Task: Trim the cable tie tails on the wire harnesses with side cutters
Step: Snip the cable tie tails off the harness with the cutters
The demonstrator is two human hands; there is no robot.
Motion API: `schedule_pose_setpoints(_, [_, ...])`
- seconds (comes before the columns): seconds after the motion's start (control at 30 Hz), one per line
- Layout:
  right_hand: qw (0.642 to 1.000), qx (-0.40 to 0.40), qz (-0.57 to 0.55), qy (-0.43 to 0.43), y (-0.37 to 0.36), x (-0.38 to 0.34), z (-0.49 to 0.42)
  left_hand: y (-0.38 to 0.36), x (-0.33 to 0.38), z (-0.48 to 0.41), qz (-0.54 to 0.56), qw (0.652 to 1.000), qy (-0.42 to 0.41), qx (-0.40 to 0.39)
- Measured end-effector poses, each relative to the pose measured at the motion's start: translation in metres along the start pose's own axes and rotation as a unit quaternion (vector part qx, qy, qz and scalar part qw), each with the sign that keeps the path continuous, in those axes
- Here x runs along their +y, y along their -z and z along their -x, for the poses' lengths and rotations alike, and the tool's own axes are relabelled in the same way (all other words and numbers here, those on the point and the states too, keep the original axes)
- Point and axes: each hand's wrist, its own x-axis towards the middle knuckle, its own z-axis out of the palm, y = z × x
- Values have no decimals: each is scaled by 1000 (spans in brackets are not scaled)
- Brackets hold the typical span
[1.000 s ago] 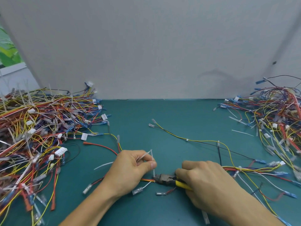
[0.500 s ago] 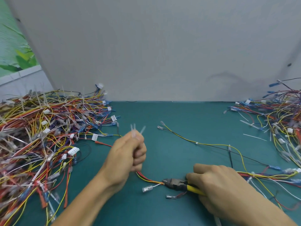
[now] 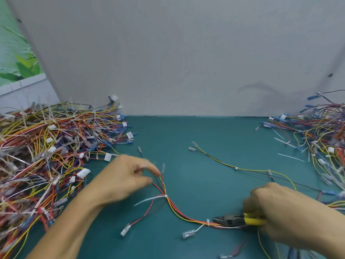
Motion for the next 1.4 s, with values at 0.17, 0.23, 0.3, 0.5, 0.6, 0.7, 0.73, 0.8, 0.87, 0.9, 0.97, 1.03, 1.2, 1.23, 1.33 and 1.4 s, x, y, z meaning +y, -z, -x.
schedule_pose_setpoints(0.17, [1000, -10, -5, -3, 0, -1, 0, -18, 0, -1, -103, 992, -40, -56])
schedule_pose_setpoints(0.23, [1000, -9, -3, -7, 0, -2, 0, -21, -1, -3, -117, 989, -71, -56])
schedule_pose_setpoints(0.3, [1000, -8, -5, -8, 1, -3, 1, -21, -2, -3, -99, 991, -62, -68])
schedule_pose_setpoints(0.5, [1000, -10, -2, -11, 1, -3, 1, -19, -5, -1, -33, 992, 12, -123])
schedule_pose_setpoints(0.6, [1000, -14, -8, -14, 2, -3, 1, -16, -3, -1, 21, 987, 49, -152])
schedule_pose_setpoints(0.7, [1000, -18, -14, -11, 3, -4, 1, -12, -2, 0, 2, 983, 45, -178])
schedule_pose_setpoints(0.73, [1000, -19, -16, -11, 4, -5, 2, -11, -2, 0, -19, 983, 47, -178])
schedule_pose_setpoints(0.8, [1000, -19, -23, -7, 6, -4, 4, -11, -2, 0, -44, 981, 53, -179])
schedule_pose_setpoints(0.87, [1000, -4, -12, 2, 7, -4, 5, -11, -2, 0, -42, 981, 55, -180])
schedule_pose_setpoints(0.9, [1000, 14, -2, 4, 7, -4, 5, -11, -1, 0, -39, 982, 53, -180])
schedule_pose_setpoints(0.97, [998, 69, 0, -3, 7, -7, 3, -10, -2, 0, -32, 982, 48, -179])
schedule_pose_setpoints(1.03, [992, 122, 2, -15, 9, -15, 1, -10, -2, 0, -23, 982, 45, -184])
schedule_pose_setpoints(1.2, [988, 152, -35, -12, 5, -45, -6, -13, 2, 1, -12, 975, 23, -222])
schedule_pose_setpoints(1.23, [988, 146, -39, -6, 3, -52, -8, -14, 3, 1, 5, 975, 21, -222])
schedule_pose_setpoints(1.33, [991, 125, -43, 4, 0, -68, -12, -18, 1, 0, -14, 983, 22, -183])
schedule_pose_setpoints(1.4, [992, 115, -45, 6, -1, -75, -14, -23, -1, -2, -62, 986, 27, -154])
